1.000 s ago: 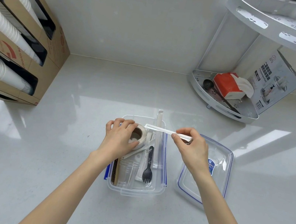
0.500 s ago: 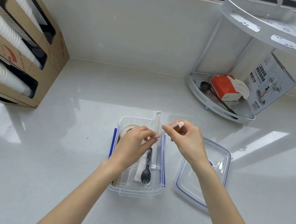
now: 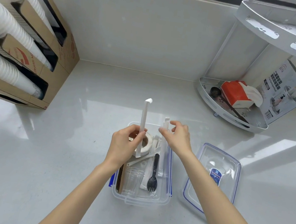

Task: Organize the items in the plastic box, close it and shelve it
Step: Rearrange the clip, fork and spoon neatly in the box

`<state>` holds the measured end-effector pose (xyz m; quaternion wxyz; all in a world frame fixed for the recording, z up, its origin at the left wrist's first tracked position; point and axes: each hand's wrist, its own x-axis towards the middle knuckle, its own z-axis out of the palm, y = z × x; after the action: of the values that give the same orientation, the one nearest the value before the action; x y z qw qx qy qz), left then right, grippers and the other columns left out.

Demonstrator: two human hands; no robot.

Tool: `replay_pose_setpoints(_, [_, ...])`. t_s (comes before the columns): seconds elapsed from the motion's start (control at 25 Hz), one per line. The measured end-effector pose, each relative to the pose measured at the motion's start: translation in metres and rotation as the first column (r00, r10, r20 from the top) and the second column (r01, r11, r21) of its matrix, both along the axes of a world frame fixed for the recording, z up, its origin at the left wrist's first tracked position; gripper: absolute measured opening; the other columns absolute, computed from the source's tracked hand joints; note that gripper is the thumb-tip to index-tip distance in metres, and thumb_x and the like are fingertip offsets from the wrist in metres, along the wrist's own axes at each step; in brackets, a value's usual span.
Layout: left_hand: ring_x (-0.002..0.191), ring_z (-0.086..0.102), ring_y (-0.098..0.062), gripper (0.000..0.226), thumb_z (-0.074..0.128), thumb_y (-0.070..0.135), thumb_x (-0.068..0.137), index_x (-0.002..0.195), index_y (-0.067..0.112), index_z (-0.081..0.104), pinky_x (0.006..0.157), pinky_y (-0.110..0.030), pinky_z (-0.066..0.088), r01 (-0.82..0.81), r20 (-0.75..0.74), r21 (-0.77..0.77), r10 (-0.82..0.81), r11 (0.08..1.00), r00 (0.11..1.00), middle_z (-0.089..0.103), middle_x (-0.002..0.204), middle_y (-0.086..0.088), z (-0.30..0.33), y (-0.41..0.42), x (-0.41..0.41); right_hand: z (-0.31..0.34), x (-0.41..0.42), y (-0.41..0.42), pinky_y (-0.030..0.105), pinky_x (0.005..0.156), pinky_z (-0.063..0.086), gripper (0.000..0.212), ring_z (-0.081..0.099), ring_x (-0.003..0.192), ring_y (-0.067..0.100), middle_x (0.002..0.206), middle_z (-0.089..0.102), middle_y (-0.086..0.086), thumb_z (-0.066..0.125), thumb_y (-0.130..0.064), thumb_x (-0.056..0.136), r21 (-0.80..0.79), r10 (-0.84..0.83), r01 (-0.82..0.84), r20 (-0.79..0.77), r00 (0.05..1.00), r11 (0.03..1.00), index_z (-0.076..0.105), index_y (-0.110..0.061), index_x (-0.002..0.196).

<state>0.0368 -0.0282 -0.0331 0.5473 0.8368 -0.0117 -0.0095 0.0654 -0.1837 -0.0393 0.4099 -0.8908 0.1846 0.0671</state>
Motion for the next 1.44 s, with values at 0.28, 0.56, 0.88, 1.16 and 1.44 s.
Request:
replay_pose_setpoints(0.28, [0.072, 0.062, 0.003, 0.015, 0.050, 0.020, 0.089, 0.081, 0.018, 0.064, 0.068, -0.008, 0.044, -0.008, -0.067, -0.057, 0.004, 0.998, 0.998, 0.067, 0.075, 0.005, -0.001, -0.001, 0.004, 0.014, 0.002, -0.004, 0.025, 0.070, 0.033, 0.021, 0.052, 0.080, 0.023, 0.094, 0.062, 0.012, 0.049, -0.025, 0.092, -0.060, 0.025, -0.014, 0.189, 0.982, 0.998, 0.055, -0.010, 0.079])
replay_pose_setpoints(0.56, [0.070, 0.063, 0.002, 0.022, 0.048, 0.016, 0.090, 0.099, 0.007, 0.065, 0.078, -0.015, 0.049, 0.054, -0.097, -0.170, -0.072, 0.984, 0.993, 0.069, 0.089, -0.002, 0.005, -0.017, -0.001, 0.049, -0.008, 0.003, 0.016, 0.055, 0.034, 0.027, 0.045, 0.059, 0.013, 0.059, 0.048, -0.002, 0.049, -0.026, 0.092, 0.027, 0.076, -0.089, 0.313, 0.947, 0.996, 0.053, -0.007, 0.073])
replay_pose_setpoints(0.88, [0.051, 0.061, 0.000, 0.026, 0.033, 0.019, 0.096, 0.091, 0.013, 0.057, 0.059, -0.018, 0.052, 0.185, -0.186, -0.342, -0.259, 0.921, 0.948, 0.060, 0.069, 0.001, 0.012, -0.025, -0.018, 0.045, -0.017, 0.013, 0.012, 0.054, 0.045, 0.029, 0.053, 0.040, -0.006, 0.055, 0.054, -0.006, 0.055, -0.024, 0.089, 0.162, 0.064, -0.120, 0.312, 0.948, 0.979, 0.050, -0.024, 0.061])
replay_pose_setpoints(1.16, [0.036, 0.039, -0.001, 0.025, 0.036, 0.015, 0.094, 0.094, -0.004, 0.053, 0.048, -0.021, 0.035, -0.010, -0.202, -0.255, -0.043, 0.967, 0.978, 0.044, 0.060, 0.002, 0.005, -0.007, -0.012, 0.036, -0.024, 0.017, 0.037, 0.070, 0.056, 0.030, 0.063, 0.065, 0.017, 0.082, 0.066, 0.009, 0.038, -0.020, 0.095, 0.146, 0.103, -0.115, 0.087, 0.991, 0.983, 0.060, -0.001, 0.091])
replay_pose_setpoints(1.44, [0.039, 0.037, -0.002, 0.030, 0.038, 0.021, 0.094, 0.098, -0.005, 0.053, 0.045, -0.015, 0.034, -0.059, -0.220, -0.258, 0.001, 0.964, 0.976, 0.043, 0.059, 0.003, 0.004, 0.007, -0.015, 0.013, -0.042, 0.041, 0.038, 0.092, 0.046, 0.032, 0.051, 0.121, 0.035, 0.129, 0.053, 0.019, 0.046, 0.001, 0.088, -0.416, 0.339, -0.510, -0.418, 0.843, 0.753, 0.048, 0.002, 0.120])
